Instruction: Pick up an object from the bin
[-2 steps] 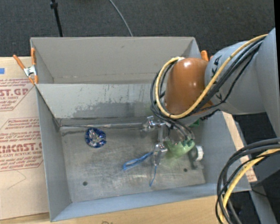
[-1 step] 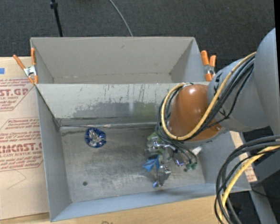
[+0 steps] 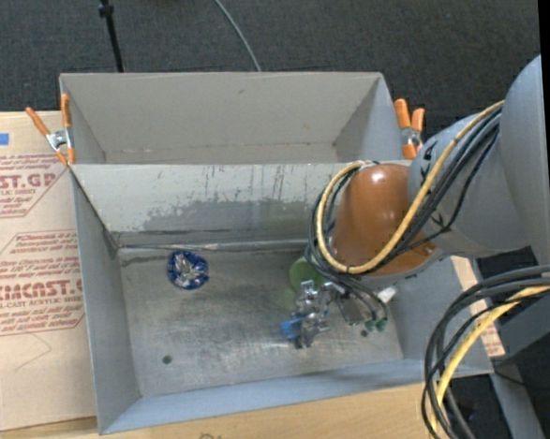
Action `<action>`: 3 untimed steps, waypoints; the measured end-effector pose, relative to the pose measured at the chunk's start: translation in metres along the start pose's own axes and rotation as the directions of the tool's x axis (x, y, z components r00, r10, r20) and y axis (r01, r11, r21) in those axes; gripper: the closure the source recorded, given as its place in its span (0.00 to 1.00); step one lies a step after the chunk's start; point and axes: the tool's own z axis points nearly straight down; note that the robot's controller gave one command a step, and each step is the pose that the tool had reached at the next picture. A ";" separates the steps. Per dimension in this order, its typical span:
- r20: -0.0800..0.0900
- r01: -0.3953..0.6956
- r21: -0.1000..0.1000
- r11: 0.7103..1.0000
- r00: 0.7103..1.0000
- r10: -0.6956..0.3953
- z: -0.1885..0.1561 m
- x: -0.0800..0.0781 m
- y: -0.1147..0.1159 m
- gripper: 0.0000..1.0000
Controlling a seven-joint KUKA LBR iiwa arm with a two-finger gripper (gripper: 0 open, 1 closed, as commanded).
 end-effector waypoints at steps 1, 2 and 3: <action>0.013 0.010 0.000 1.000 1.000 -0.010 0.003 0.034 -0.033 1.00; 0.013 -0.030 0.002 1.000 0.999 0.030 -0.109 0.019 -0.012 1.00; 0.007 0.347 0.003 0.938 0.938 -0.347 -0.143 0.018 0.001 1.00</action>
Offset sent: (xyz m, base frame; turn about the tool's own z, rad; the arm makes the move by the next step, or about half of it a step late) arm -0.0302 -0.0381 -0.0048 -0.0121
